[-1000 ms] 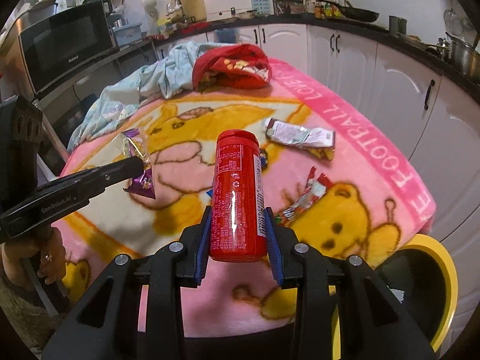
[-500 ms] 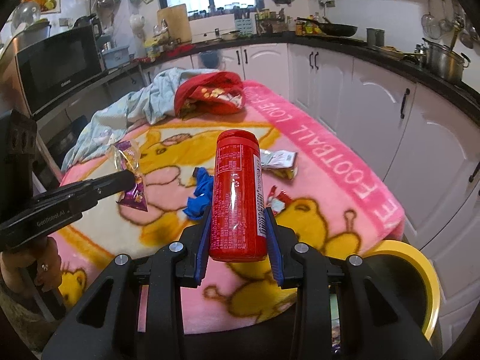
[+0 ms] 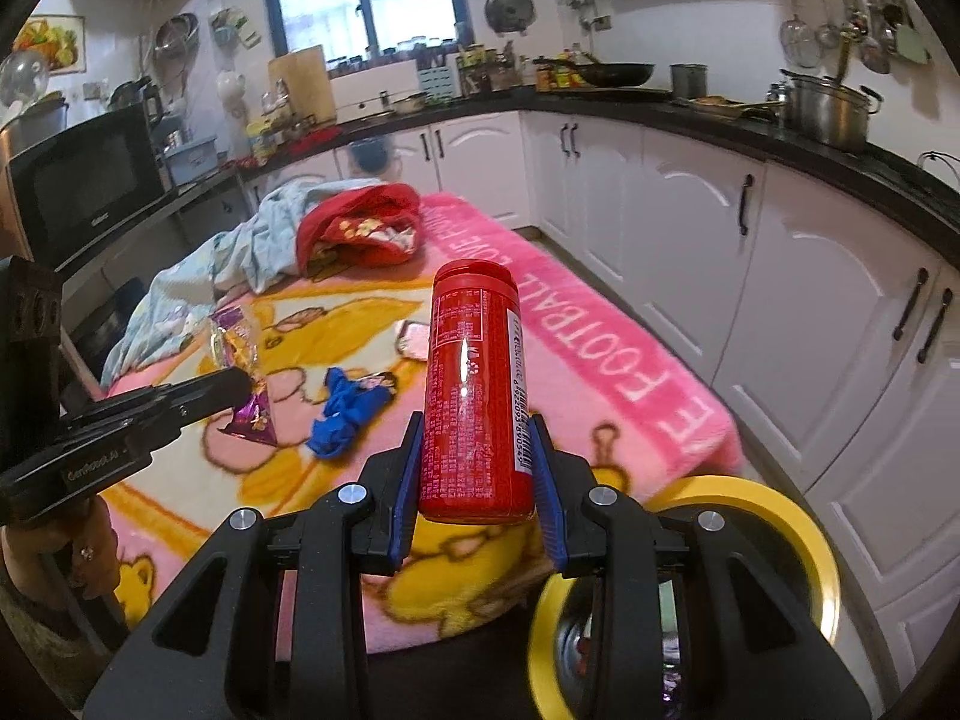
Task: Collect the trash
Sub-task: 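Lift the gold wrapper and red can and carry them over the bin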
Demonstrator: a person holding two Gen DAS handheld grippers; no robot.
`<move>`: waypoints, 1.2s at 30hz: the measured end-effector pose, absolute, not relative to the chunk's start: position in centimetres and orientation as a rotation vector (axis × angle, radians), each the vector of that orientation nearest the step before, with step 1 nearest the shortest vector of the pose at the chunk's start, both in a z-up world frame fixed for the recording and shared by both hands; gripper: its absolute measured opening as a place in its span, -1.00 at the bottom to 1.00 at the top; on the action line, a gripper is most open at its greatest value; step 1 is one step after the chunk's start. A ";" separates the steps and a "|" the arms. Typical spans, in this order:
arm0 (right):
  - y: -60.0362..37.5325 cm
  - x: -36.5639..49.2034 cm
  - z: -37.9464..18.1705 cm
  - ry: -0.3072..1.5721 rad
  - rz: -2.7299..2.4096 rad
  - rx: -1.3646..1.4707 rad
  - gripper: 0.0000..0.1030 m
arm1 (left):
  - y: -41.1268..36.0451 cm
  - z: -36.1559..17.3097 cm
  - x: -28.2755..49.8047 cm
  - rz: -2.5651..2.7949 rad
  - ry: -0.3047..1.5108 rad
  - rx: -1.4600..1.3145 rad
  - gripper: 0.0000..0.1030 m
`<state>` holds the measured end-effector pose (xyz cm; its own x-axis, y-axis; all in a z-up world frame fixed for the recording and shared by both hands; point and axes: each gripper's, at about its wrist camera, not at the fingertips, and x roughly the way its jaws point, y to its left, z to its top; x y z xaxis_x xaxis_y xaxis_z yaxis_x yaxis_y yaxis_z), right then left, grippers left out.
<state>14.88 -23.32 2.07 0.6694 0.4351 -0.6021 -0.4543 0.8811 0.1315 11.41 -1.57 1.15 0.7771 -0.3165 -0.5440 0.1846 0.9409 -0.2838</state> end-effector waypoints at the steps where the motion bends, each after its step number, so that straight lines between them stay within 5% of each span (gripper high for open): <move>1: -23.8 14.8 2.2 0.665 0.493 -0.028 -0.39 | -1.9 1.2 11.5 -0.279 0.623 -0.215 -0.92; 36: -35.5 12.6 0.8 0.647 0.260 0.107 -0.39 | -13.9 0.9 14.3 -0.503 0.634 -0.084 -0.92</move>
<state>12.62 -35.54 0.83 0.7668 0.2725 -0.5812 -0.2064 0.9620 0.1787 14.34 -13.93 0.92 0.6906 -0.4744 -0.5460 0.4238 0.8771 -0.2260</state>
